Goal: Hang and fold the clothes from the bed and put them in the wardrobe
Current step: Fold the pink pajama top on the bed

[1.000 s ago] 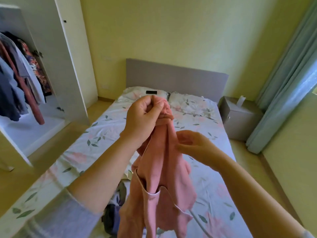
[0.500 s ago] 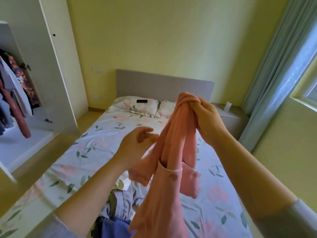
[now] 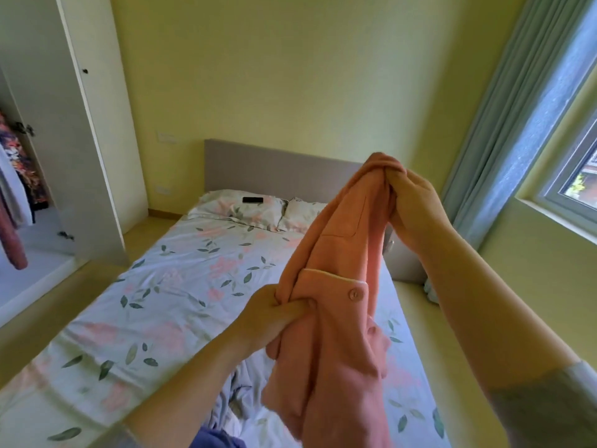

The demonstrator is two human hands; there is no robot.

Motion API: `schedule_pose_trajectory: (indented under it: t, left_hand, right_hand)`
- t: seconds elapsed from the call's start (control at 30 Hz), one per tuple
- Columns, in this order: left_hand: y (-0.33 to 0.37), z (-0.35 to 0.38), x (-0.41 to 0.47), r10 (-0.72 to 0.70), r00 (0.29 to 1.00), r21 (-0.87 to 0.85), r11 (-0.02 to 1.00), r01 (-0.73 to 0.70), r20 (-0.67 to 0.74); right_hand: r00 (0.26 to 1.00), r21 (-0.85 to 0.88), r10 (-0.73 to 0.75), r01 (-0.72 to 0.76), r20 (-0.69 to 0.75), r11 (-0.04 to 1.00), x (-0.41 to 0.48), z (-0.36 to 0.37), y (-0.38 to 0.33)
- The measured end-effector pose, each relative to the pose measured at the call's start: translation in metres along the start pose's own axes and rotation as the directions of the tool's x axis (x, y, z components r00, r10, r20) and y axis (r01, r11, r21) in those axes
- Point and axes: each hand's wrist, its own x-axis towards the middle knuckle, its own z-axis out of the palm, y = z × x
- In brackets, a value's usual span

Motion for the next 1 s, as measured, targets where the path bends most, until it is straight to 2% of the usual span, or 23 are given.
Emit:
schedule_pose_trajectory:
  t: [0.07, 0.1, 0.13, 0.17, 0.23, 0.3, 0.4, 0.47, 0.57, 0.63, 0.7, 0.8, 0.87, 1.0]
  left_hand:
    - [0.016, -0.002, 0.004, -0.003, 0.998, -0.05, 0.999, -0.001, -0.065]
    - [0.025, -0.001, 0.007, -0.011, 0.994, -0.073, 0.997, 0.003, -0.112]
    - [0.031, 0.0, 0.011, -0.019, 0.988, -0.095, 0.995, 0.004, -0.152]
    - [0.039, 0.003, 0.015, -0.026, 0.982, -0.108, 0.994, 0.006, -0.186]
    - [0.05, 0.006, 0.025, -0.015, 0.966, -0.085, 0.996, -0.007, -0.259]
    - [0.059, 0.007, 0.034, -0.013, 0.932, -0.075, 0.997, -0.015, -0.363]
    - [0.065, -0.001, 0.047, -0.013, 0.874, -0.138, 0.988, -0.062, -0.486]
    - [0.07, -0.005, 0.05, 0.021, 0.85, -0.194, 0.97, -0.143, -0.526]
    - [0.073, -0.008, 0.052, 0.069, 0.775, -0.148, 0.967, -0.206, -0.628]
    - [0.079, -0.006, 0.051, -0.089, 0.818, -0.343, 0.929, -0.137, -0.568]
    - [0.085, -0.004, 0.052, -0.156, 0.876, -0.461, 0.883, -0.083, -0.457]
    - [0.099, 0.001, 0.054, -0.118, 0.896, -0.492, 0.862, -0.122, -0.429]
    - [0.108, 0.006, 0.054, -0.086, 0.909, -0.498, 0.856, -0.142, -0.407]
    - [0.115, 0.012, 0.052, -0.065, 0.92, -0.511, 0.846, -0.155, -0.387]
  right_hand:
    - [0.999, -0.398, 0.051, -0.039, 0.018, 0.916, 0.009, -0.017, 0.014]
    - [0.993, -0.527, 0.108, -0.065, 0.051, 0.847, 0.008, -0.024, 0.022]
    - [0.983, -0.583, 0.169, -0.096, 0.071, 0.806, 0.004, -0.031, 0.03]
    - [0.974, -0.581, 0.211, -0.127, 0.079, 0.804, -0.003, -0.036, 0.037]
    - [0.962, -0.466, 0.251, -0.173, 0.111, 0.868, -0.023, -0.042, 0.045]
    - [0.938, -0.352, 0.277, -0.192, 0.207, 0.916, -0.041, -0.043, 0.05]
    - [0.92, -0.398, 0.237, -0.1, 0.313, 0.912, -0.061, -0.038, 0.052]
    - [0.933, -0.456, 0.214, -0.061, 0.291, 0.888, -0.069, -0.034, 0.057]
    - [0.951, -0.504, 0.232, -0.102, 0.203, 0.858, -0.076, -0.037, 0.066]
    - [0.947, -0.504, 0.272, -0.152, 0.173, 0.85, -0.082, -0.041, 0.074]
    - [0.941, -0.51, 0.303, -0.188, 0.152, 0.839, -0.086, -0.045, 0.081]
    - [0.937, -0.504, 0.33, -0.233, 0.113, 0.832, -0.09, -0.05, 0.087]
    - [0.927, -0.504, 0.349, -0.237, 0.138, 0.83, -0.097, -0.047, 0.091]
    - [0.933, -0.63, 0.304, -0.12, 0.192, 0.767, -0.115, -0.025, 0.108]
